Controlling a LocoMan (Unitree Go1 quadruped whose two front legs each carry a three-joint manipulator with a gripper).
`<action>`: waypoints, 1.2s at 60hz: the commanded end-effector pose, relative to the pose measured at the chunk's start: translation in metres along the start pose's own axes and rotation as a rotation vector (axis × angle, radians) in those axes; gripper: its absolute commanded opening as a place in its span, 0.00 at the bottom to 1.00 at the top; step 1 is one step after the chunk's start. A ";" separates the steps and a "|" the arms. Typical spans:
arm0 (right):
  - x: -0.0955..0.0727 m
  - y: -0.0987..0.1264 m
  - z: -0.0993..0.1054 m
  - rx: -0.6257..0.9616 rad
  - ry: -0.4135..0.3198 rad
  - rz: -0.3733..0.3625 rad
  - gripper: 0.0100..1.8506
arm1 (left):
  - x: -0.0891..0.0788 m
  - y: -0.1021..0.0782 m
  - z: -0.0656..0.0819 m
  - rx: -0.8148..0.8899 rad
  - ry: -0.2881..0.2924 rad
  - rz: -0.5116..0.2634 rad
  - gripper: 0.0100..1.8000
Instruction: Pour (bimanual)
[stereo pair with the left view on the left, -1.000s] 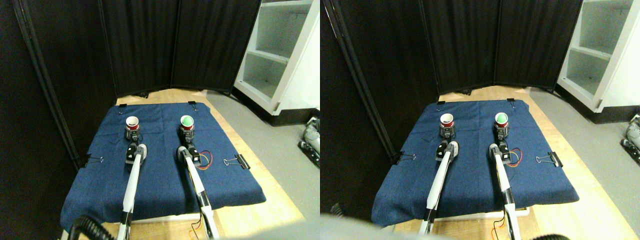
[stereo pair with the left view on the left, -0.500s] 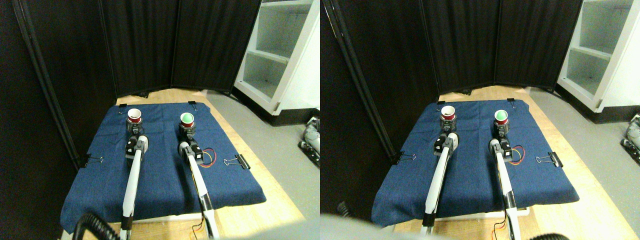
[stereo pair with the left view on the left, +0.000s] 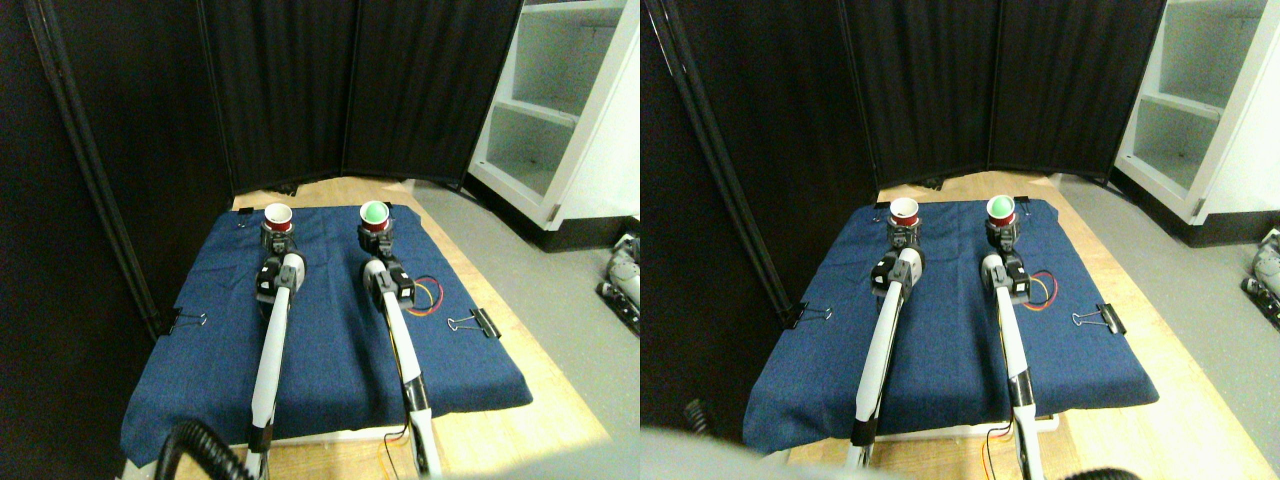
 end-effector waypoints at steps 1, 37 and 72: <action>-0.002 0.022 -0.002 0.037 0.015 0.081 0.17 | -0.002 -0.017 -0.003 -0.013 0.018 -0.052 0.18; -0.005 0.055 -0.004 -0.027 0.053 0.139 0.17 | -0.011 -0.053 -0.014 0.028 0.097 -0.073 0.18; -0.005 0.087 -0.003 -0.142 0.067 0.173 0.17 | -0.013 -0.066 -0.040 0.028 0.168 -0.047 0.18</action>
